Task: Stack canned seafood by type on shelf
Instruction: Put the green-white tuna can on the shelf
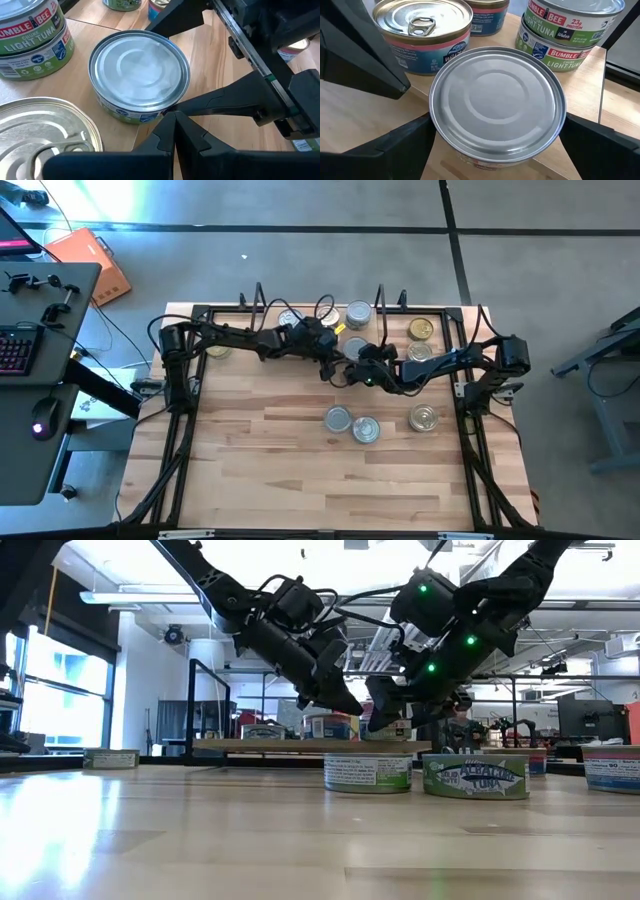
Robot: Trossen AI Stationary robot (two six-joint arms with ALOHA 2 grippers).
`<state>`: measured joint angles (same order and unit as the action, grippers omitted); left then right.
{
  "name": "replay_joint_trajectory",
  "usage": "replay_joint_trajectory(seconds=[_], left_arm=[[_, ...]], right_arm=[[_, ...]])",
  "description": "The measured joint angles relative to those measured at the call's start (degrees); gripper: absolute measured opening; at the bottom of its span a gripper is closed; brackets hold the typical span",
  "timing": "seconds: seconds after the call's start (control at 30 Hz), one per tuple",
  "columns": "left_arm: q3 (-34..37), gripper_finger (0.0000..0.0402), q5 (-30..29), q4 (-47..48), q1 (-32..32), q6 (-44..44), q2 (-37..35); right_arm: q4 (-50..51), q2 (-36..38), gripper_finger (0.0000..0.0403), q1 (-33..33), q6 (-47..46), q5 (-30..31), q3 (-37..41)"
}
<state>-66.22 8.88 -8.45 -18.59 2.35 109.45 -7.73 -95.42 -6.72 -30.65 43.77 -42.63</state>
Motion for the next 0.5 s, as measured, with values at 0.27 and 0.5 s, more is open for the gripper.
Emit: replay_joint_trajectory(seconds=[0.27,0.5], left_arm=[[0.0,0.0000,-0.5,0.0,1.4,0.0,0.0],[0.0,0.0000,-0.8,-0.1,2.1,0.0,0.0]], right_arm=[[0.2,0.0,0.0394,0.0,-1.9,-2.5,0.0],[0.2,0.0,0.0394,0.0,-4.0,-2.7,0.0]])
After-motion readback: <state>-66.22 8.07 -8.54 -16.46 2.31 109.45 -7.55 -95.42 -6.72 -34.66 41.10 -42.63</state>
